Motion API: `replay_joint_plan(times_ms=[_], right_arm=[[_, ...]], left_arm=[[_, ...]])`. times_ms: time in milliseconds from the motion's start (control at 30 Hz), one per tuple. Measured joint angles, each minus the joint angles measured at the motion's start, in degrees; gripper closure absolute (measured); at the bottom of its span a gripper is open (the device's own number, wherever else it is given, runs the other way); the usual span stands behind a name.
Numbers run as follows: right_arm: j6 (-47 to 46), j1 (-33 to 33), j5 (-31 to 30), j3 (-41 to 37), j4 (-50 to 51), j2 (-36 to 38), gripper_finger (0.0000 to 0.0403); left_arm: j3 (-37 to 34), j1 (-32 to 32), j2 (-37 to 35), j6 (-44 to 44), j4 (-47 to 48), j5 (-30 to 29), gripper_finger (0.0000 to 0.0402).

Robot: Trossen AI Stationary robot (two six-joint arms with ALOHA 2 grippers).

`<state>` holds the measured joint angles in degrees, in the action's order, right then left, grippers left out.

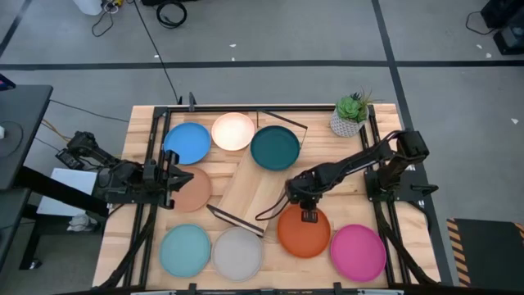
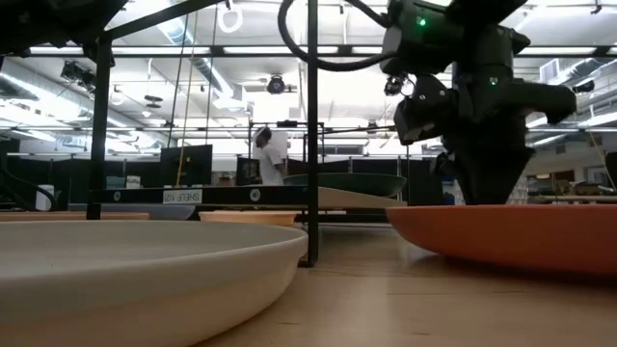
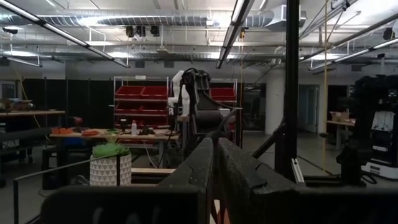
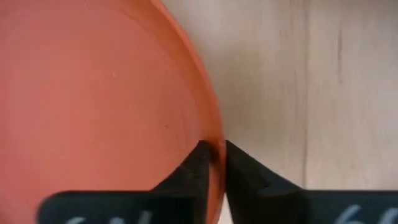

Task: Place and stack plates onto a shelf
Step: Stack the orange plate on top of the dark green plate on the shelf

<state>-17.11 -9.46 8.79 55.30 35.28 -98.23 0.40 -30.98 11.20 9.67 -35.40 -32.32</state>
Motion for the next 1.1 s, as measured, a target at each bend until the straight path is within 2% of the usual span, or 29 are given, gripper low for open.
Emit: replay_joint_plan(times_ms=[67, 167, 267, 667, 900, 1100], right_arm=[[0.03, 0.47, 1.44, 0.05, -0.28, 0.13, 0.0390], [1.03, 1.72, 4.02, 0.05, -0.13, 0.15, 0.0383], [2.42, 2.86, 4.98, 1.98, 4.33, 0.15, 0.0382], [7.98, 3.34, -2.48, 14.78, 24.39, 0.13, 0.0386], [22.38, 5.67, -2.71, 22.37, 31.76, 0.11, 0.0387], [29.29, 7.53, -9.61, 34.62, 39.97, 0.10, 0.0387]], left_arm=[[0.00, 0.01, 0.02, -0.27, 0.00, 0.00, 0.0370], [0.00, 0.02, 0.02, -0.05, 0.00, 0.00, 0.0370], [-0.02, 0.02, 0.02, -0.06, 0.00, 0.00, 0.0370], [-0.02, 0.00, 0.02, -5.63, 0.08, 0.02, 0.0370], [-0.01, 0.01, 0.02, -6.36, 0.59, 0.02, 0.0370], [-0.02, 0.00, 0.02, -7.96, 0.59, 0.02, 0.0370]])
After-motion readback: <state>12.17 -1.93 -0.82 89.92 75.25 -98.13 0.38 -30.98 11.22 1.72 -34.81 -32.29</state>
